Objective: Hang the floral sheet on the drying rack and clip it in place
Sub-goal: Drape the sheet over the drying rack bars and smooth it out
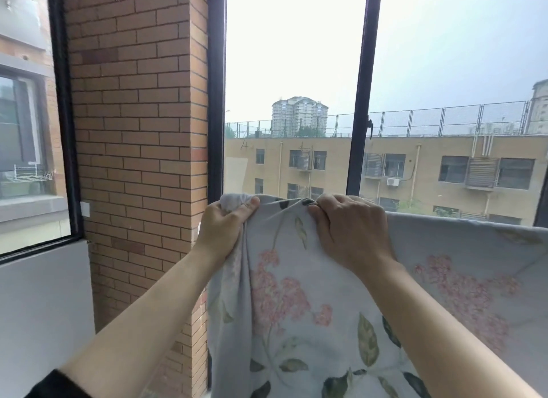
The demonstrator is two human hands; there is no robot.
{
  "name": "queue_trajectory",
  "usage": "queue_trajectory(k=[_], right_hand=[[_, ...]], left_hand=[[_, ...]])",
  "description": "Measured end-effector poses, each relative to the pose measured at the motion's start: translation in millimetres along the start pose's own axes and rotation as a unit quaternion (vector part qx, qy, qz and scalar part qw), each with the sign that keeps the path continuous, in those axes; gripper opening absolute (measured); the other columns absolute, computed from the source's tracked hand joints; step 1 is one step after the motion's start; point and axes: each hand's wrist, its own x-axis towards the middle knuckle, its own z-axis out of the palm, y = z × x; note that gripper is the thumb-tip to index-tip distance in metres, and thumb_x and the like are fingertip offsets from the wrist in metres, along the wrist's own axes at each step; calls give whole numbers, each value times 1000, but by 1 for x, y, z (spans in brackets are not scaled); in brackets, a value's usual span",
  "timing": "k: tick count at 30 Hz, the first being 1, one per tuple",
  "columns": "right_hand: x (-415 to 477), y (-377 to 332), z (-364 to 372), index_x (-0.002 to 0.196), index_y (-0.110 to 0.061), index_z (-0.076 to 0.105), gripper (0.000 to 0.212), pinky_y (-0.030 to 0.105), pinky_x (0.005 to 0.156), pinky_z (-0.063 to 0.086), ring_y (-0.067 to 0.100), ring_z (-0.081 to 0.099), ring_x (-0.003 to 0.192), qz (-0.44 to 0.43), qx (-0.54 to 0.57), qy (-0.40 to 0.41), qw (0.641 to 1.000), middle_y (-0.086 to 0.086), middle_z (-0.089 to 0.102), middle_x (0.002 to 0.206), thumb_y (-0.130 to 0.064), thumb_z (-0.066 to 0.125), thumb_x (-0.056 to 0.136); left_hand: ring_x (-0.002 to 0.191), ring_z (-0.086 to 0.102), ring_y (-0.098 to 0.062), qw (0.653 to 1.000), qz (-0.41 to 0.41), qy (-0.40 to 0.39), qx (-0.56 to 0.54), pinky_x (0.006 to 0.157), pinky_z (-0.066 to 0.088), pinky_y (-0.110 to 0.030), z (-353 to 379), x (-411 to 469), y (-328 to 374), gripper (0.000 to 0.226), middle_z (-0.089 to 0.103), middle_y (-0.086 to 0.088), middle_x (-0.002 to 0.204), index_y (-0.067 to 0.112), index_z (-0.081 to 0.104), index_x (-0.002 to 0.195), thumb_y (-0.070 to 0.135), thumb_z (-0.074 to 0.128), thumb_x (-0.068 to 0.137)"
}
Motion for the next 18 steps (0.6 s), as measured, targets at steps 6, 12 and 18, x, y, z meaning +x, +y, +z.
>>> queue_trajectory(k=[6,12,18], right_hand=[[2,-4,6,69,-21,61,37,24,51,26,21,60,54,-9,4,16,1000,-5,64,63,-39,41,94],[4,-2,12,69,-20,63,42,26,53,26,22,61,53,-10,11,30,999,-2,65,63,-39,35,93],[6,2,10,66,-20,61,40,23,53,21,22,60,52,-16,5,23,1000,-3,63,60,-41,38,92]], left_hand=[[75,64,-30,993,72,40,89,67,53,-38,-11,3,-7,42,66,-21,81,-6,65,82,36,66,87],[73,61,-16,990,-11,110,93,62,48,-26,-22,-23,-47,22,68,-3,78,11,69,78,30,66,88],[68,62,-22,990,-11,106,97,70,53,-45,-13,-33,-62,40,71,-22,83,-2,70,77,38,70,85]])
